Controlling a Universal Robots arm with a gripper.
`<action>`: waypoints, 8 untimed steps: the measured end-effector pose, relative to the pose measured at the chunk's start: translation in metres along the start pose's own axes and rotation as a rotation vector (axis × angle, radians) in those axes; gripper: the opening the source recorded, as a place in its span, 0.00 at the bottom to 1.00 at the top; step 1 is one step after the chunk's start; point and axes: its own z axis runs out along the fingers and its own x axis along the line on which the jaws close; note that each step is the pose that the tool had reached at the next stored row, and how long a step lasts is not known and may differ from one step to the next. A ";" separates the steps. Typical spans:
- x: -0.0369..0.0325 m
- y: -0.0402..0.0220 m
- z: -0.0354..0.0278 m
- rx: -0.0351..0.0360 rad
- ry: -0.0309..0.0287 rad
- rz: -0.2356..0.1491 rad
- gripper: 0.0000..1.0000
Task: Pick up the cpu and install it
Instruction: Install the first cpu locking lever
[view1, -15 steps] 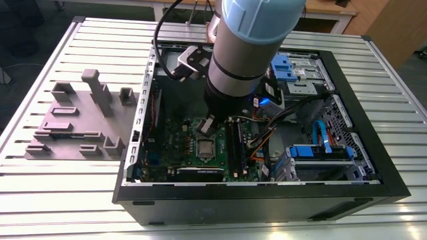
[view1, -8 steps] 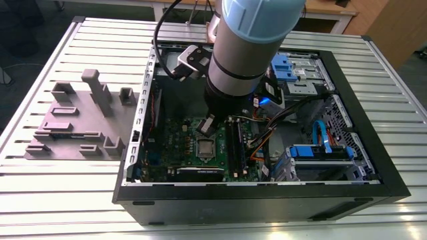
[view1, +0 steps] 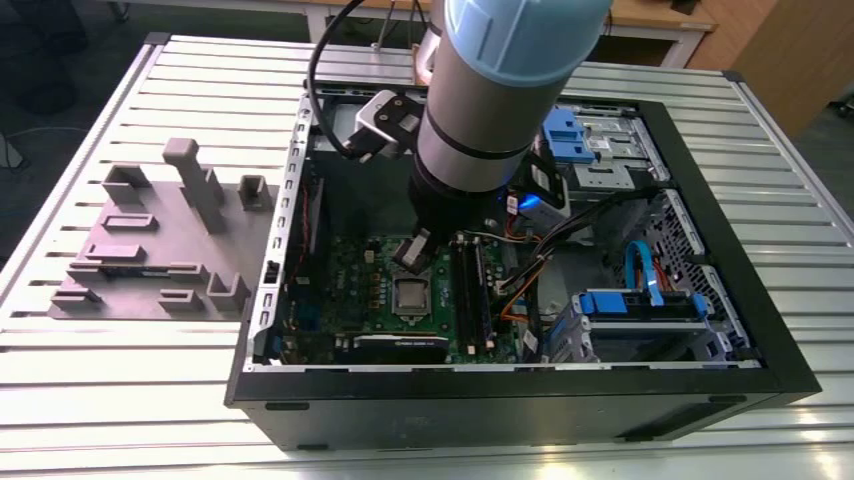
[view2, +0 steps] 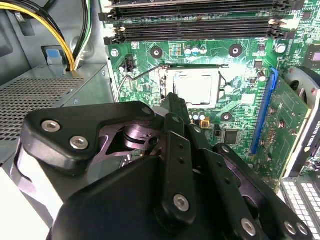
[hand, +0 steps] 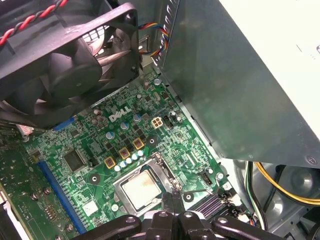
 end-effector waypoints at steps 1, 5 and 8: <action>-0.0001 -0.0001 0.0000 0.0001 -0.0001 0.000 0.11; -0.0009 -0.0013 -0.0001 -0.0001 0.0000 0.000 0.11; -0.0047 -0.0038 -0.0001 -0.0001 -0.0001 0.000 0.11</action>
